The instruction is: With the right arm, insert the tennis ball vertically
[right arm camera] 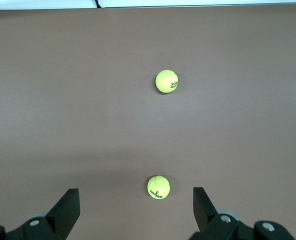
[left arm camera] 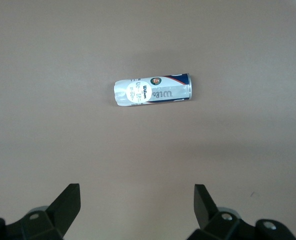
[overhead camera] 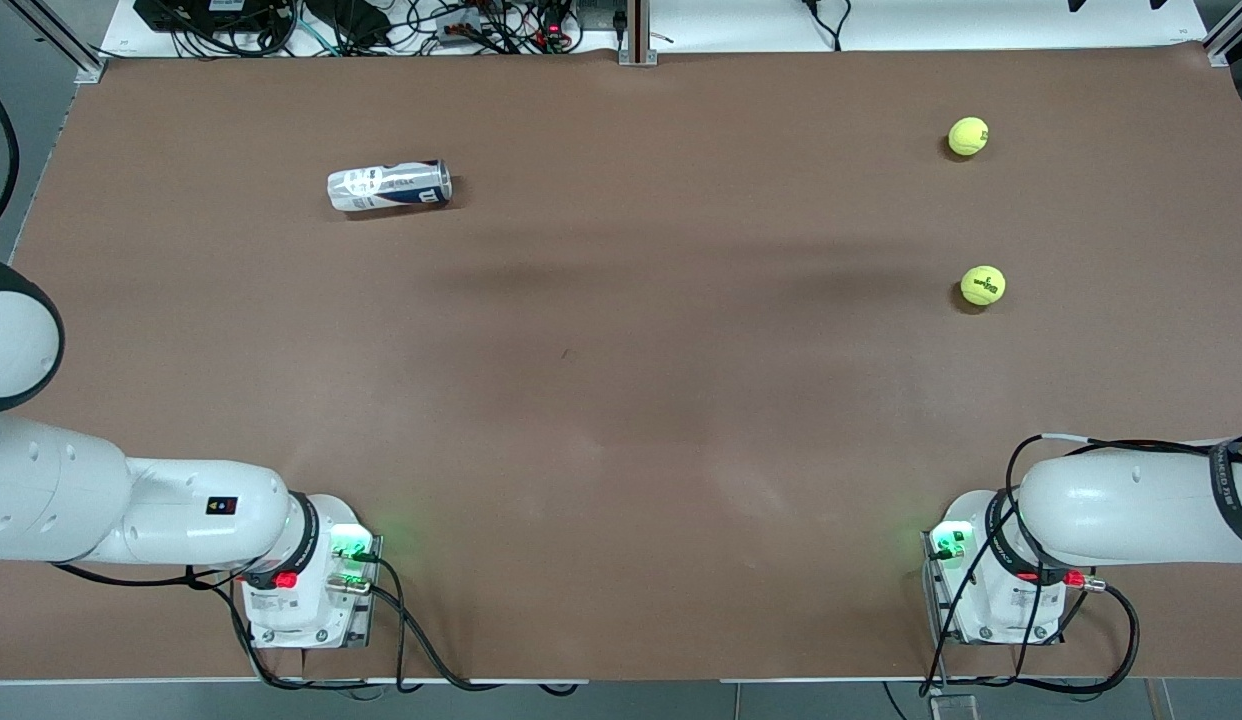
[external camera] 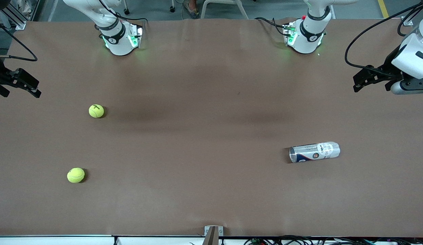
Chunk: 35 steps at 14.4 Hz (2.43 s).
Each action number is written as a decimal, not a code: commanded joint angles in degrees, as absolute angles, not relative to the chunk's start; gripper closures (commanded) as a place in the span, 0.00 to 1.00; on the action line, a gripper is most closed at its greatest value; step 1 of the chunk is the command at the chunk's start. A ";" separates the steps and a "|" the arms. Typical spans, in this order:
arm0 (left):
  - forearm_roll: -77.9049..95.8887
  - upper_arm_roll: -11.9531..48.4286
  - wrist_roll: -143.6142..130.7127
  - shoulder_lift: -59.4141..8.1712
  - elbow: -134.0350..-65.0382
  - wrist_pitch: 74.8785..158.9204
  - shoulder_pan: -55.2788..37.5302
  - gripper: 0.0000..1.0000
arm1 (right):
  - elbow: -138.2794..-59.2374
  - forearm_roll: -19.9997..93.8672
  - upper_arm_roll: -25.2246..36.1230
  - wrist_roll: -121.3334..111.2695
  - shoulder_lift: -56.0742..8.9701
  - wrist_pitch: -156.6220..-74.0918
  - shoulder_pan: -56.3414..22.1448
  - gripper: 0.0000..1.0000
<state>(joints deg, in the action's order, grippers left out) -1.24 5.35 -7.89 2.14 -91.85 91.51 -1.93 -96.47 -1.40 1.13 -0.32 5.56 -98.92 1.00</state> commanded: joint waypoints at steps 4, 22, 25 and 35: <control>-1.93 5.71 -7.21 1.93 -90.88 90.53 -1.58 0.00 | -96.33 -1.58 0.09 -0.09 5.71 -98.00 2.02 0.00; -6.59 8.26 10.98 -12.82 -91.14 98.43 -6.06 0.00 | -96.59 -2.28 0.09 0.00 -2.79 -93.62 2.64 0.00; -12.37 8.35 13.53 -16.07 -90.97 98.44 -10.09 0.00 | -97.46 -3.07 0.18 0.00 -4.92 -89.56 3.25 0.00; -20.37 8.61 32.07 -30.39 -83.95 98.61 -12.65 0.00 | -117.40 -2.72 0.09 0.53 -5.36 -99.57 6.06 0.00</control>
<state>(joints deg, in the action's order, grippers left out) -16.94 8.55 29.52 -25.97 -88.09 99.15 -11.37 -112.51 -2.25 0.90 -0.20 -6.70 -96.86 5.37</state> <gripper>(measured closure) 0.000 0.000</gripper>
